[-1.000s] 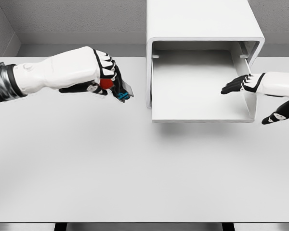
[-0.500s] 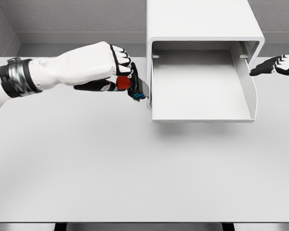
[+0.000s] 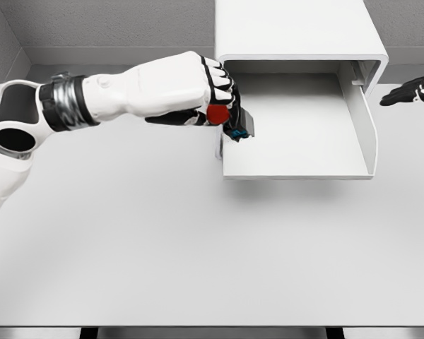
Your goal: Slide open multi-storey tabletop storage cabinets and put open load switch and slide close multi-storey tabletop storage cabinets
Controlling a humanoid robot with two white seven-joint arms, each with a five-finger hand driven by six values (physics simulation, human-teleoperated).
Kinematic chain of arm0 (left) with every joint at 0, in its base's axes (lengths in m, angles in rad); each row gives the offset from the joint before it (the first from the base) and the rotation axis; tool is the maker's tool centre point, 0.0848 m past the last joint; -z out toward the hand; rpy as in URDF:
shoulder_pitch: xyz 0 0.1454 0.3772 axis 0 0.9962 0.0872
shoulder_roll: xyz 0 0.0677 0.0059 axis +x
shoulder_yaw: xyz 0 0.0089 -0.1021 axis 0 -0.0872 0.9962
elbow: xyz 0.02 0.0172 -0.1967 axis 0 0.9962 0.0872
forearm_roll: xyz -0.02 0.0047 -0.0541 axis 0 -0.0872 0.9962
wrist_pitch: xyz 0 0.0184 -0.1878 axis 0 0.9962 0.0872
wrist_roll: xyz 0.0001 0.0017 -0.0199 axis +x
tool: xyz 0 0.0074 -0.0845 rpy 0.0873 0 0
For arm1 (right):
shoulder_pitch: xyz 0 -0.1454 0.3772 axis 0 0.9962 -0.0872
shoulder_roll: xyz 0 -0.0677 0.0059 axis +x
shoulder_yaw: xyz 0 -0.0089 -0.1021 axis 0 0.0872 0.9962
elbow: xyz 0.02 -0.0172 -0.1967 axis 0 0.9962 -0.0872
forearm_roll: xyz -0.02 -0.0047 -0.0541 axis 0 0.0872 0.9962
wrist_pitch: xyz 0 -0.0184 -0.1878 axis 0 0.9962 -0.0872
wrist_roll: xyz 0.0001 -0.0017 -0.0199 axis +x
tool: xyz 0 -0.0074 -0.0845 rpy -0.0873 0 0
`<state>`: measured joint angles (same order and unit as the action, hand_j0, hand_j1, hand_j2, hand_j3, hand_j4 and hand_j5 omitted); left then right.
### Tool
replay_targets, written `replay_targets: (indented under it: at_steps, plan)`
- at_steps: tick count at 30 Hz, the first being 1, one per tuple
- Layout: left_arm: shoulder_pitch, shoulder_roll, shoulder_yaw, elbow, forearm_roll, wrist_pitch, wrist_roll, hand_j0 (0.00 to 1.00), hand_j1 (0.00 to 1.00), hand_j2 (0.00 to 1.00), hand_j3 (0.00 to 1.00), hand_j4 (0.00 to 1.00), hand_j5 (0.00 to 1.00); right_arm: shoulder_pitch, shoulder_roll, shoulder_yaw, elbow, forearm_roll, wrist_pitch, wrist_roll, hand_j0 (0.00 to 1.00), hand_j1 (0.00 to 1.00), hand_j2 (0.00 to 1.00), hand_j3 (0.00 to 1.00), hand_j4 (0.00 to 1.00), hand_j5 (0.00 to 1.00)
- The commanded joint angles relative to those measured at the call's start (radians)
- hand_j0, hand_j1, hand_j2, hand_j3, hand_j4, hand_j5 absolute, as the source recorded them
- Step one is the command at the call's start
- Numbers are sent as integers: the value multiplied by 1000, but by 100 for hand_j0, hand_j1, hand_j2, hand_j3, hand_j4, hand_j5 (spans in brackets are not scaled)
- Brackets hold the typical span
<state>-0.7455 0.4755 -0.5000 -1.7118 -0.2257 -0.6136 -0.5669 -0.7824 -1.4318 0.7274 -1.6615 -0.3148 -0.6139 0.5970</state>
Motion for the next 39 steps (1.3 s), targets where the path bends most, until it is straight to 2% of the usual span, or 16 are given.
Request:
replay_targets:
  at_steps: [1,3,14,16,24,30,31,32,34,35,39]
  plan:
    - [-2,-34,-8,38,-4,3,-27,40,40,40,40,40,40,0,-4,1,0,-6,3,0,100,100,100,100,100,100]
    - [-12,-40,-8,57,-17,3,-33,41,41,41,41,41,41,0,-2,4,0,-3,3,1,100,100,100,100,100,100]
    - [-57,-265,-34,250,-187,3,-44,41,41,41,41,41,41,5,16,6,0,8,3,9,100,100,100,100,100,100]
    - [-64,-285,-51,279,-201,3,-44,42,42,42,42,42,42,6,16,6,0,8,3,10,100,100,100,100,100,100]
    - [-71,-301,-60,291,-210,3,-44,42,42,42,42,42,42,6,11,9,0,11,3,12,100,100,100,100,100,100]
    - [-69,-308,-60,301,-245,3,-44,44,44,44,44,44,44,6,10,7,-1,17,3,12,100,100,100,100,100,100]
    - [-69,-308,-60,301,-245,3,-44,48,48,48,48,48,48,6,8,7,-1,19,3,12,100,100,100,100,100,100]
    - [-69,-308,-60,301,-244,3,-44,59,59,59,59,59,59,6,7,7,-1,19,3,12,100,100,100,100,100,100]
    - [-69,-307,-60,299,-242,3,-44,90,90,90,90,90,90,6,7,7,-1,20,3,12,100,100,100,100,100,100]
    - [-69,-308,-60,299,-241,3,-42,96,96,96,96,96,96,6,5,7,-1,20,3,12,100,100,100,100,100,100]
    - [-69,-307,-60,299,-241,3,-42,100,100,100,100,100,100,6,7,7,-3,20,3,12,100,100,100,100,100,100]
